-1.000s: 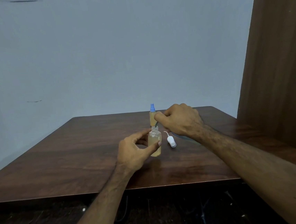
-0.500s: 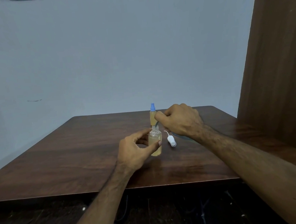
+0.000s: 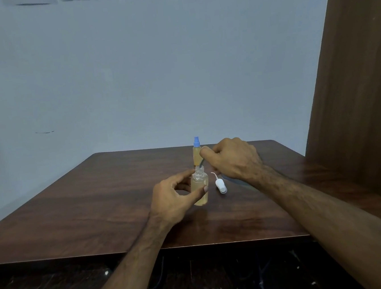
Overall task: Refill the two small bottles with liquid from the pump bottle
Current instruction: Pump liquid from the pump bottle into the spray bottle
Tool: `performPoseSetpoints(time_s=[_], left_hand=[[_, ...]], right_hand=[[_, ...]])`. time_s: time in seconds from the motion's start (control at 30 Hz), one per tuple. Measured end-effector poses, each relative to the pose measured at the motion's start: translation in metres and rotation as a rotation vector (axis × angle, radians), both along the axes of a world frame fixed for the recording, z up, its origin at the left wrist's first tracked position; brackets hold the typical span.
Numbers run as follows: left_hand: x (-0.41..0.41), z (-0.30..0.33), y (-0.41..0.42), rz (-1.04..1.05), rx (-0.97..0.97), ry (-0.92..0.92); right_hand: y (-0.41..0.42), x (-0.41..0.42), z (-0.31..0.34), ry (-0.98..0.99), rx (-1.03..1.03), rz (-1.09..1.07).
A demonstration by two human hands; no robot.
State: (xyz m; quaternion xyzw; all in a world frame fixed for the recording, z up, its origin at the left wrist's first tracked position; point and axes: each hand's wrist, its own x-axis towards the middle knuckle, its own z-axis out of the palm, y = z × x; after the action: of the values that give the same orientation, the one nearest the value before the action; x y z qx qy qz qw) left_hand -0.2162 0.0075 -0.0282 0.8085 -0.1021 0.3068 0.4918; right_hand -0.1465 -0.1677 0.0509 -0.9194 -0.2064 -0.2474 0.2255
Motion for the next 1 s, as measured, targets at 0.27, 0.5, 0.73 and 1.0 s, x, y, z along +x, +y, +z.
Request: performPoseSetpoints(time_s=[0.27, 0.5, 0.73, 1.0], left_hand=[[-0.0020, 0.0008, 0.0001, -0.009, -0.013, 0.007], [-0.0018, 0.0008, -0.0008, -0.012, -0.014, 0.014], [-0.0005, -0.0004, 0.0003, -0.011, -0.011, 0.014], [0.0005, -0.0004, 0.0002, -0.008, -0.007, 0.011]], right_hand=[[0.0011, -0.0012, 0.0002, -0.021, -0.019, -0.029], [0.0009, -0.0008, -0.0009, -0.006, 0.014, -0.015], [0.0015, 0.0005, -0.0005, -0.043, 0.020, -0.032], [0.0005, 0.0005, -0.0013, -0.025, -0.003, -0.007]])
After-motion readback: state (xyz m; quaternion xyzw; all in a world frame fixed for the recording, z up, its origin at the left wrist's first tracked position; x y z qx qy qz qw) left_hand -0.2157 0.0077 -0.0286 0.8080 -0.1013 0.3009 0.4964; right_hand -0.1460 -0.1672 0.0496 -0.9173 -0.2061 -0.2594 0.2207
